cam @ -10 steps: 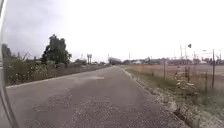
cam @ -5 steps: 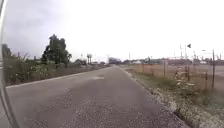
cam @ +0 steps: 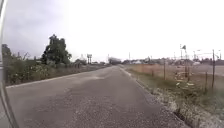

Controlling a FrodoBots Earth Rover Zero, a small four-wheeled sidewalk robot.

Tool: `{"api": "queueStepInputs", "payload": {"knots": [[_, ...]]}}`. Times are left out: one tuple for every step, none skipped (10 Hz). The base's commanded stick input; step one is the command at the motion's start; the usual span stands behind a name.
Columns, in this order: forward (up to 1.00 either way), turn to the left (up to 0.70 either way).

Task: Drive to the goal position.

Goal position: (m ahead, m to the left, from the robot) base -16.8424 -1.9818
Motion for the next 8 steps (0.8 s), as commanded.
{"api": "queueStepInputs", "payload": {"knots": [[0.07,0.00],[0.08,0.00],[0.08,0.00],[0.08,0.00],[0.08,0.00],[0.08,0.00],[0.08,0.00],[0.08,0.00]]}}
